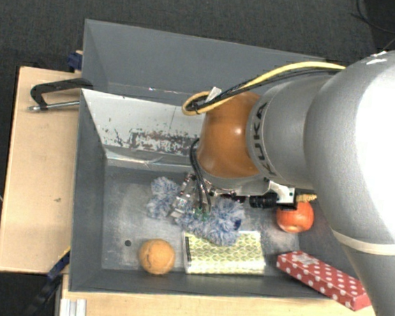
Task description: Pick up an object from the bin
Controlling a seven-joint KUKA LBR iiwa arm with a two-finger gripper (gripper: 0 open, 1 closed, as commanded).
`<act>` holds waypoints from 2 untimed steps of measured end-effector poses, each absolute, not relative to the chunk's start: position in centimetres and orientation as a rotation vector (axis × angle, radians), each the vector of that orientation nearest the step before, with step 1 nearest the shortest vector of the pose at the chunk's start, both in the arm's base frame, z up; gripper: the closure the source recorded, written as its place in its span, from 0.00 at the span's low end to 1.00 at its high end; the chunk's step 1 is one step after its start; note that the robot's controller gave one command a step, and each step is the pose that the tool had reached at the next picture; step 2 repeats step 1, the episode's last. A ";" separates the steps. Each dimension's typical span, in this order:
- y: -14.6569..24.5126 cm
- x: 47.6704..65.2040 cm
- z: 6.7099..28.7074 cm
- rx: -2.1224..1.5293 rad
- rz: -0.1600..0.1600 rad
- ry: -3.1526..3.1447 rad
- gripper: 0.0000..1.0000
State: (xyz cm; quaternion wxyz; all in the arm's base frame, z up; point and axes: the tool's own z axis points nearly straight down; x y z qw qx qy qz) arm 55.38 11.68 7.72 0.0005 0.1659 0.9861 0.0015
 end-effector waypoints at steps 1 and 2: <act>11.8 55.1 11.4 0.512 -0.001 3.103 1.00; 11.8 55.1 11.4 0.512 -0.001 3.103 1.00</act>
Offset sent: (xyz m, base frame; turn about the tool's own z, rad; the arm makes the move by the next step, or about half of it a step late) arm -0.0056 -0.0375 -0.0072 0.1138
